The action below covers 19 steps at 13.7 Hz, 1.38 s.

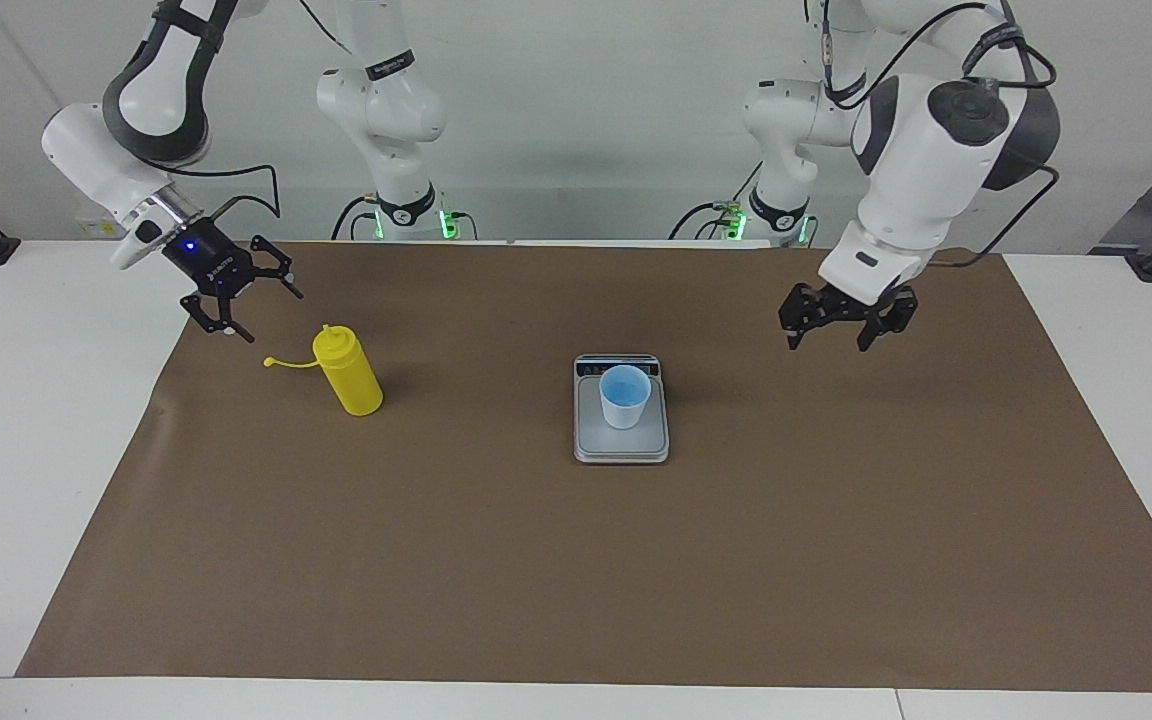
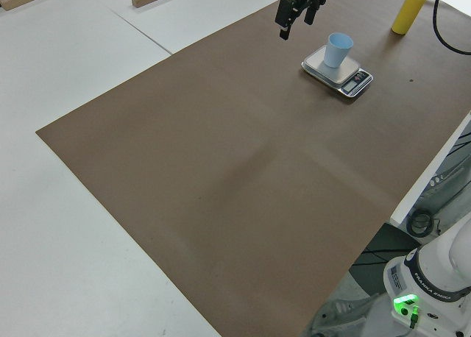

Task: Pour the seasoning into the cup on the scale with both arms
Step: 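Withdraw the left gripper while the right gripper reaches the yellow bottle, then grasp the yellow bottle with the right gripper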

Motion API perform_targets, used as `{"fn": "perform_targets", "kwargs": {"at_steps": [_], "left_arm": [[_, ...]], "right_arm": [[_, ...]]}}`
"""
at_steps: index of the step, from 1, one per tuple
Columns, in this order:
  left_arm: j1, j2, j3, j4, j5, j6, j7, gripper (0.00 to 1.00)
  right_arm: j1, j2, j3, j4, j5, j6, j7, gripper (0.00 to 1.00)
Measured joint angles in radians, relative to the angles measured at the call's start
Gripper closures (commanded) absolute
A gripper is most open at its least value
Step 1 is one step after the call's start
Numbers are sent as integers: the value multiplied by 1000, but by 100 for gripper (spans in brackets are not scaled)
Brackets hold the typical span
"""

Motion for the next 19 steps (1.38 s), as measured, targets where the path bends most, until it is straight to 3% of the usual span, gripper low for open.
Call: {"fn": "perform_targets", "kwargs": {"at_steps": [7, 11, 15, 19], "left_arm": [[67, -31, 1, -4, 0, -23, 103, 0], [137, -33, 2, 23, 0, -19, 112, 0], [141, -36, -1, 99, 0, -96, 113, 0], [141, -39, -1, 98, 0, -112, 113, 0]], "right_arm": [[-25, 166, 0, -43, 223, -39, -404, 0], [-23, 320, 2, -45, 391, -132, -650, 0], [22, 345, 10, -27, 477, -140, -675, 0], [68, 347, 11, -26, 531, -139, -675, 0]]}}
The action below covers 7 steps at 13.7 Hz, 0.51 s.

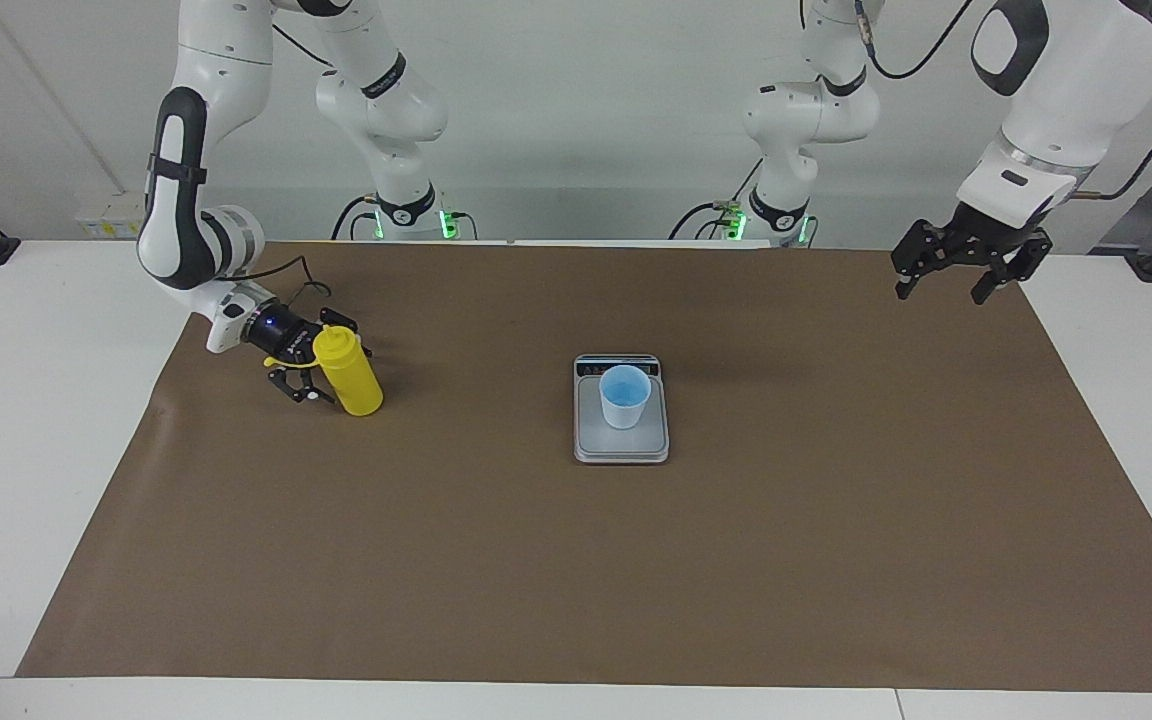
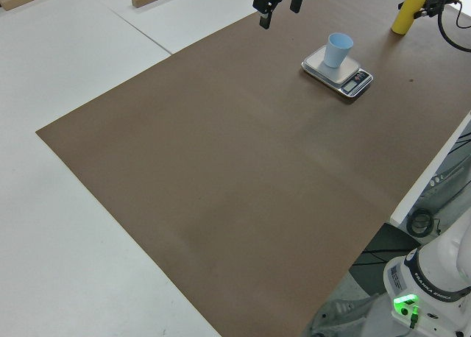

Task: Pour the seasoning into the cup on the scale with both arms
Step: 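Grasp the yellow bottle with the right gripper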

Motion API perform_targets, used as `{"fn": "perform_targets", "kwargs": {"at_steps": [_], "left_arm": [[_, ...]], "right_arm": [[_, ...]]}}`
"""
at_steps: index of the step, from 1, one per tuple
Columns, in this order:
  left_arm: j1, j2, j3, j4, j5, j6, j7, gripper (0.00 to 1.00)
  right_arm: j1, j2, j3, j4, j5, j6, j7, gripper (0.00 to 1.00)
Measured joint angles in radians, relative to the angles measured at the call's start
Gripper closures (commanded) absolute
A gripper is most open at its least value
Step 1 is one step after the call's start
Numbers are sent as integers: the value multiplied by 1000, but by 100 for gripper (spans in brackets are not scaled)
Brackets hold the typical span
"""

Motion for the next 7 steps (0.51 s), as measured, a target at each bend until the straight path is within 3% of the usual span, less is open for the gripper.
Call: {"fn": "perform_targets", "kwargs": {"at_steps": [2, 7], "left_arm": [[0, 0, 0, -1, 0, -1, 0, 0], [0, -8, 0, 17, 0, -42, 0, 0]], "right_arm": [[0, 0, 0, 0, 1, 0, 0, 5], [0, 0, -1, 9, 2, 0, 0, 84]]}}
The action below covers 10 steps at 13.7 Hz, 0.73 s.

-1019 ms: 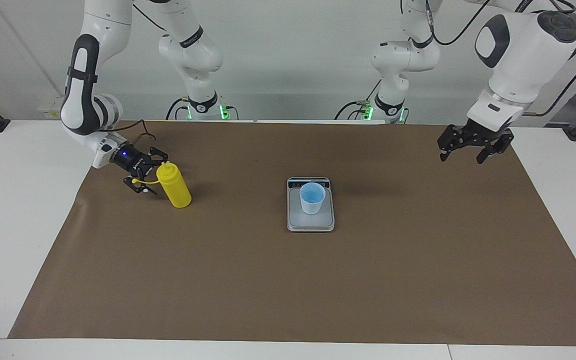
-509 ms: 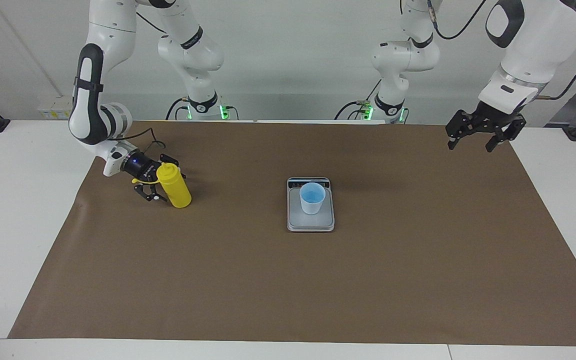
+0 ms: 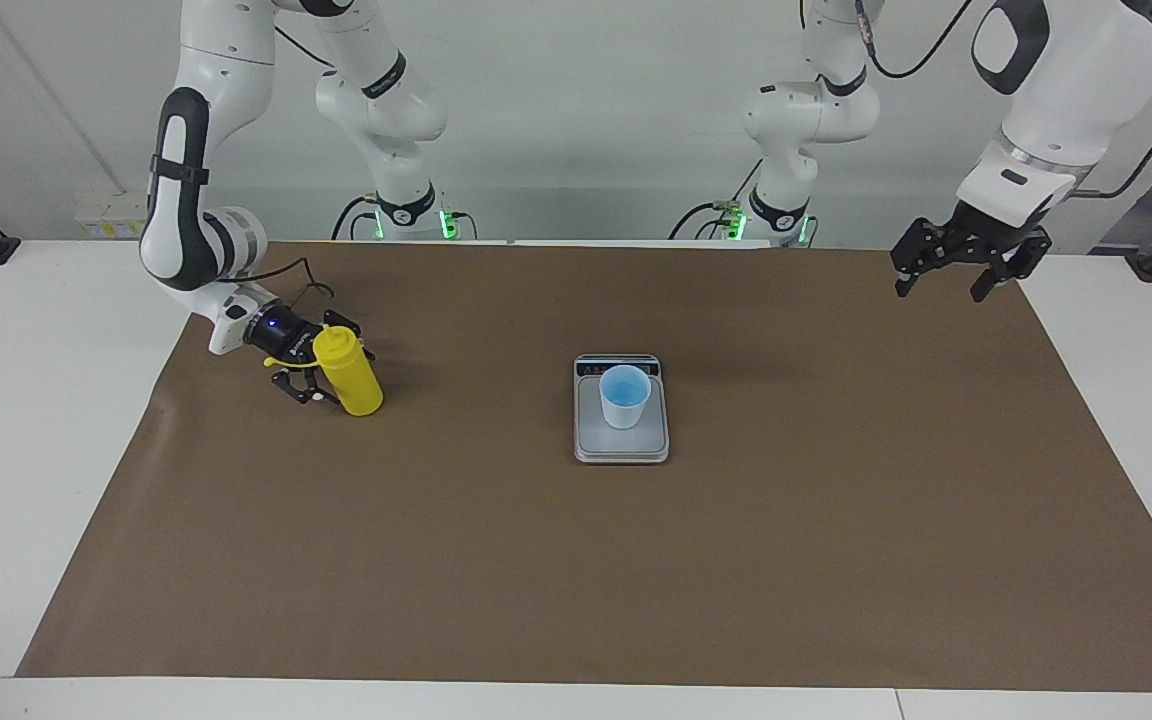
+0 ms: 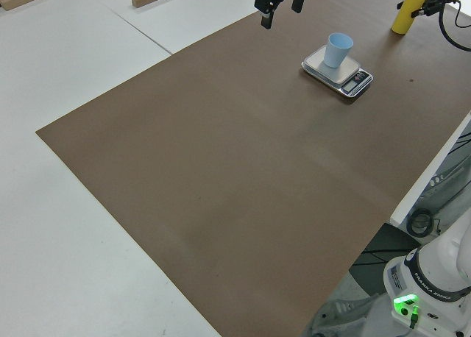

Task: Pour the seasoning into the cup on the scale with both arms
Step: 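Grasp the yellow bottle with the right gripper, then lift the yellow bottle with the right gripper and carry it toward the cup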

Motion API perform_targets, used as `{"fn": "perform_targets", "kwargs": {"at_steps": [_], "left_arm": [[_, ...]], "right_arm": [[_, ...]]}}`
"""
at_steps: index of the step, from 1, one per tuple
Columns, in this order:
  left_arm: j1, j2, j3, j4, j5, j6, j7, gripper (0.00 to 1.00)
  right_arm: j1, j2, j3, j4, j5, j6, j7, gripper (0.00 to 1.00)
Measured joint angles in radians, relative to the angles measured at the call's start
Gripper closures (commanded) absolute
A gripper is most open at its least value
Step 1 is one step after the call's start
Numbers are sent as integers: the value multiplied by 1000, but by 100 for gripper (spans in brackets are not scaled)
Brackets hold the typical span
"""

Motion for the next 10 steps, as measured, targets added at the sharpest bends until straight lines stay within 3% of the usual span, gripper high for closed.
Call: {"fn": "perform_targets", "kwargs": {"at_steps": [1, 6, 10], "left_arm": [[0, -8, -1, 2, 0, -10, 0, 0], [0, -51, -2, -1, 0, -26, 0, 0], [0, -54, -2, -6, 0, -27, -24, 0]], "right_arm": [[0, 0, 0, 4, 0, 0, 0, 100], [19, 0, 2, 52, 0, 14, 46, 100], [145, -74, 6, 107, -56, 175, 202, 100]]}}
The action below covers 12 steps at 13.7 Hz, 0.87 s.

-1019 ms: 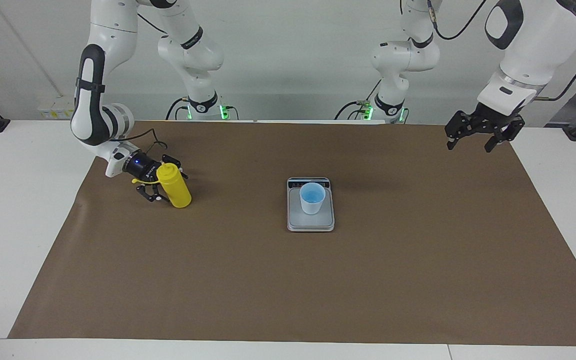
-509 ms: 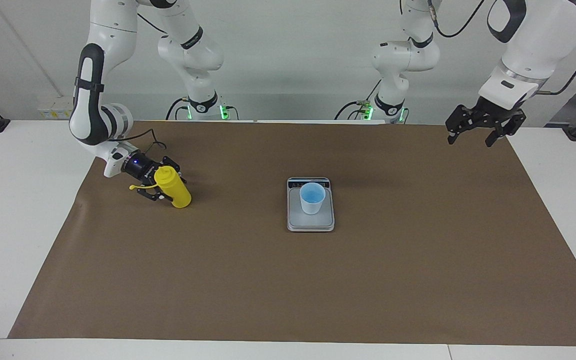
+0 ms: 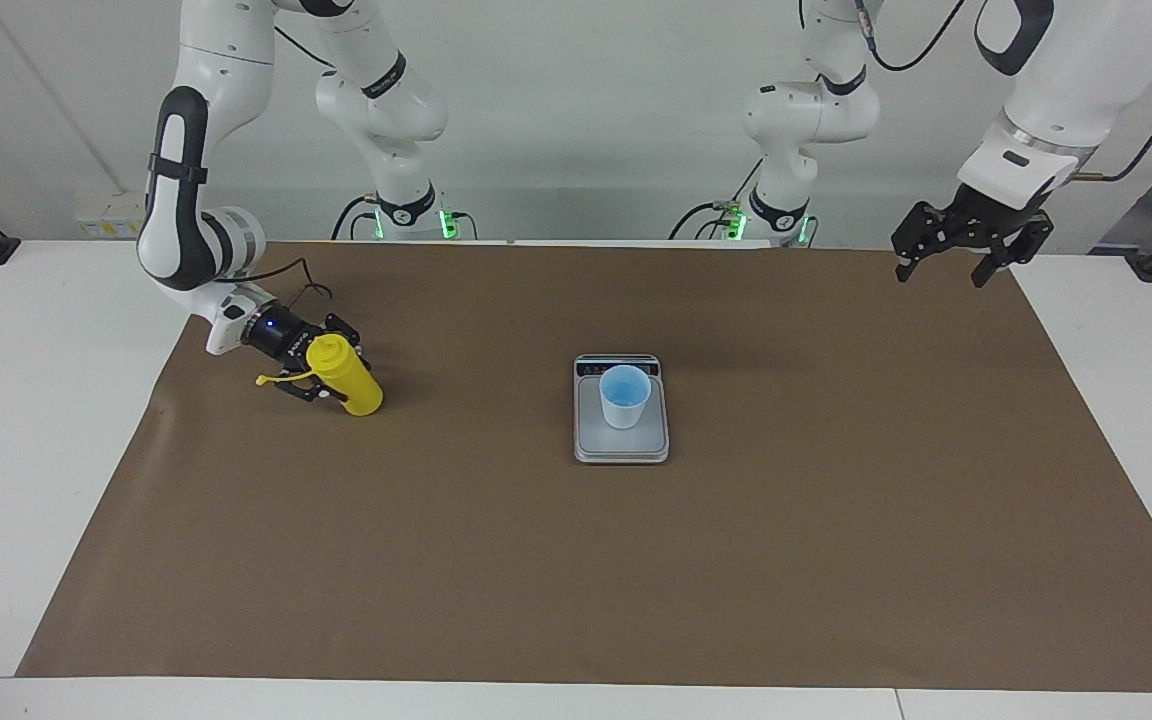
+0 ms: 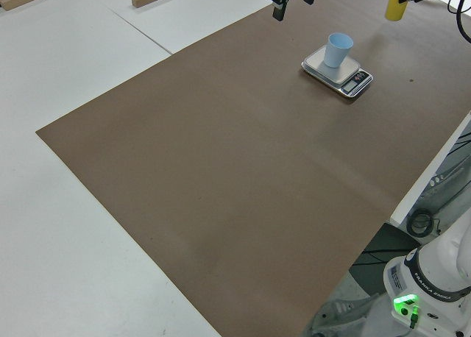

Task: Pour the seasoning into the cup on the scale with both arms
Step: 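Lift the yellow bottle with the right gripper and carry it toward the cup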

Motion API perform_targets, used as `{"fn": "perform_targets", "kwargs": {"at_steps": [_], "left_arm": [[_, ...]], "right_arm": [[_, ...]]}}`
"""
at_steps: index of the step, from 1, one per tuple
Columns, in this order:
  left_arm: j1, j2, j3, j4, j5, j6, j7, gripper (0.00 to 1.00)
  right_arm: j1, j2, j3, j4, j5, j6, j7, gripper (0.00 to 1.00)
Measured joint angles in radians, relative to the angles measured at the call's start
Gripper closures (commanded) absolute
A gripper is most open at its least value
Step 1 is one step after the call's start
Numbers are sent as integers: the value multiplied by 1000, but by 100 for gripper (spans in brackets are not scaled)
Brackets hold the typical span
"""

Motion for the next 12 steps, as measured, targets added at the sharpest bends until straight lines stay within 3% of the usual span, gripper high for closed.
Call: {"fn": "perform_targets", "kwargs": {"at_steps": [4, 9, 12], "left_arm": [[0, 0, 0, -1, 0, -2, -5, 0], [0, -1, 2, -1, 0, -11, -5, 0], [0, -3, 2, -1, 0, -17, -5, 0]], "right_arm": [[157, -62, 7, 37, -73, 164, 133, 100], [382, -63, 10, 51, -98, 432, 219, 100], [509, -61, 12, 70, -228, 565, 368, 100]]}}
